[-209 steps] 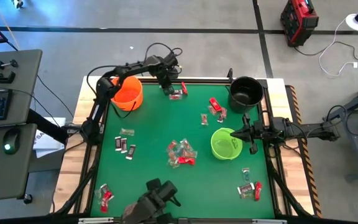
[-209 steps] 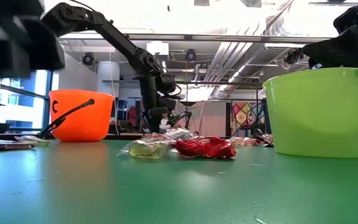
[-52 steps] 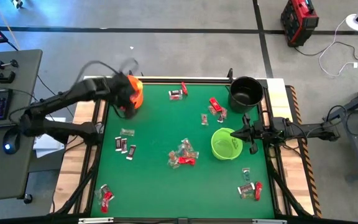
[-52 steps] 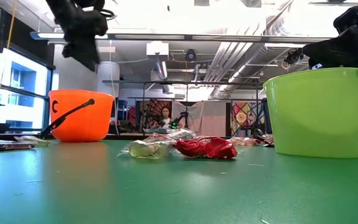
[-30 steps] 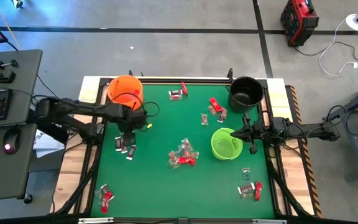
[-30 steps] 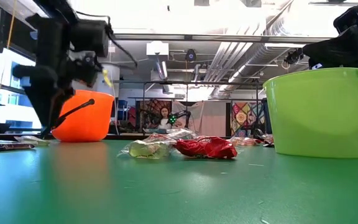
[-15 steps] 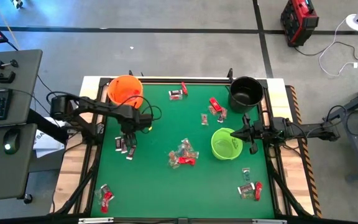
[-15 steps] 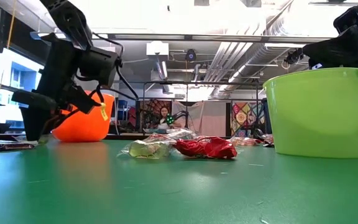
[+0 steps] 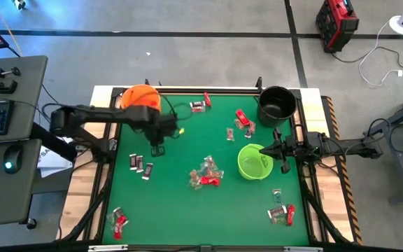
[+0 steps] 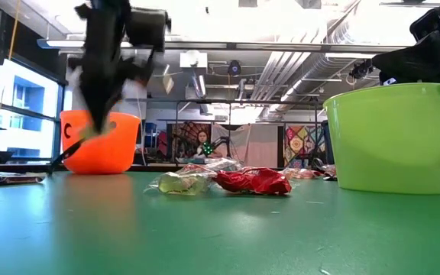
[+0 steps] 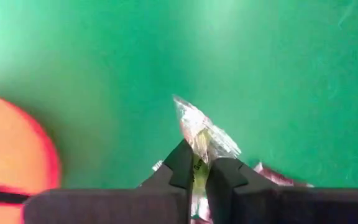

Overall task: Sort candy by brand, put in halloween buckets
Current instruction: Put the green gummy into the orange bucket, then put the red gummy into the orange bucket

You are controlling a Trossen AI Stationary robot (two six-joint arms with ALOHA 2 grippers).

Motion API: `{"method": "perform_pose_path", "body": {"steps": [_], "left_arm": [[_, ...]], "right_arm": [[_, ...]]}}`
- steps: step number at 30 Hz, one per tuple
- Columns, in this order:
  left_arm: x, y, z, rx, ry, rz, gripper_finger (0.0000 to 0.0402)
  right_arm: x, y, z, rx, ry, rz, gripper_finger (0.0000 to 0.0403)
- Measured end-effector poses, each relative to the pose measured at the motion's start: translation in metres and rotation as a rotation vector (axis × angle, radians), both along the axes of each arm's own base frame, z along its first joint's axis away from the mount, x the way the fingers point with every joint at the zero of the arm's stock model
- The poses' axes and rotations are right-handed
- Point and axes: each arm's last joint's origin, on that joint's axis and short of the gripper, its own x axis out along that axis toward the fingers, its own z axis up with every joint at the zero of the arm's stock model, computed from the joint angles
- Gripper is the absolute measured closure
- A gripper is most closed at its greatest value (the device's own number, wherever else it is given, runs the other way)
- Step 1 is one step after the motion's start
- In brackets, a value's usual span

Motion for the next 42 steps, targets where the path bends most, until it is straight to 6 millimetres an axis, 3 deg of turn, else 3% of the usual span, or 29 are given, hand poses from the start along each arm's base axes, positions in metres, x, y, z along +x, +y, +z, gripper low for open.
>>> {"method": "perform_pose_path", "body": {"steps": [4, 8, 14, 20, 28, 34, 38, 42], "left_arm": [[-0.001, 0.017, 0.059, 0.288, -0.176, 0.03, 0.0396], [-0.026, 0.05, 0.086, 0.488, -0.198, 0.191, 0.0393], [-0.076, 0.106, 0.077, 0.499, -0.101, 0.517, 0.0394], [-0.095, 0.138, 0.065, 0.448, -0.078, 0.692, 0.0367], [-0.099, 0.142, 0.064, 0.43, -0.086, 0.751, 0.0295], [-0.09, 0.137, 0.065, 0.194, -0.257, 0.81, 0.0244], [-0.068, 0.122, 0.067, -0.001, -0.411, 0.817, 0.0229], [-0.025, 0.086, 0.07, -0.034, -0.504, 0.653, 0.0228]], "right_arm": [[0.0, 0.0, 0.0, 0.0, 0.0, 0.0, 0.0402], [0.0, 0.0, 0.0, 0.0, 0.0, 0.0, 0.0402], [0.0, 0.0, 0.0, 0.0, 0.0, 0.0, 0.0402], [0.0, 0.0, 0.0, 0.0, 0.0, 0.0, 0.0402], [0.0, 0.0, 0.0, 0.0, 0.0, 0.0, 0.0402], [0.0, 0.0, 0.0, 0.0, 0.0, 0.0, 0.0402], [0.0, 0.0, 0.0, 0.0, 0.0, 0.0, 0.0402], [0.0, 0.0, 0.0, 0.0, 0.0, 0.0, 0.0402]]}}
